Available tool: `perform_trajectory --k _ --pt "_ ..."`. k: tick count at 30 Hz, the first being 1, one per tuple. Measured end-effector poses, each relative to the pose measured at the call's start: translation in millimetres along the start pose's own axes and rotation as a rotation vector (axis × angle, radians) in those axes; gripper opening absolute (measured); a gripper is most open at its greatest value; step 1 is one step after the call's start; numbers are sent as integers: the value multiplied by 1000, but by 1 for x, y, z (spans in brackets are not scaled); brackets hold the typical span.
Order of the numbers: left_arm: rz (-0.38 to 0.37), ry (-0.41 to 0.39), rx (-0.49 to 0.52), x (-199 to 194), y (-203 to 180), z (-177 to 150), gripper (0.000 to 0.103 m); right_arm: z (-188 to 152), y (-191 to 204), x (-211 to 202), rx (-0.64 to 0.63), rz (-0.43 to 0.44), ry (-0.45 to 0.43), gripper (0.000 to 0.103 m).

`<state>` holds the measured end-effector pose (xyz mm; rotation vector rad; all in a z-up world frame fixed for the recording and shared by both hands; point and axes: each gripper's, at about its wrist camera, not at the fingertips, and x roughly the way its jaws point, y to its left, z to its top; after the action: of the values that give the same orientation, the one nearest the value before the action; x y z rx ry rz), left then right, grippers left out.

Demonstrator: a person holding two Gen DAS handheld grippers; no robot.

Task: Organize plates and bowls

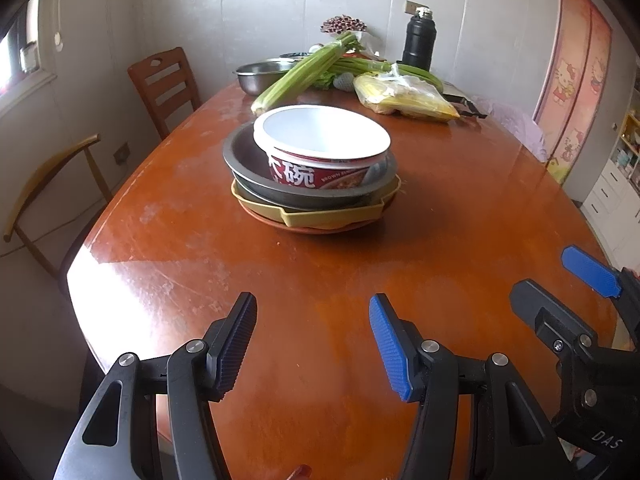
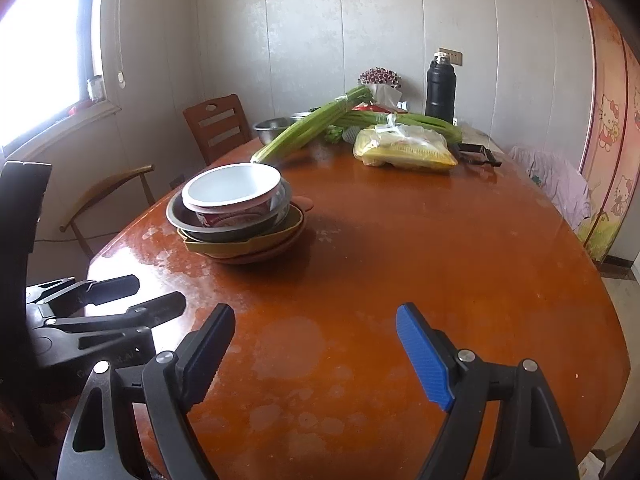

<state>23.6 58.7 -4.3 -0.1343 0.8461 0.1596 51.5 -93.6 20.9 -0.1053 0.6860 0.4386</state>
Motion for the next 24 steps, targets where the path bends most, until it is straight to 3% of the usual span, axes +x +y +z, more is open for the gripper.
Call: perform_trajectory --k 24 --pt "0 -10 6 -11 2 -1 60 -6 10 -3 -8 0 26 86"
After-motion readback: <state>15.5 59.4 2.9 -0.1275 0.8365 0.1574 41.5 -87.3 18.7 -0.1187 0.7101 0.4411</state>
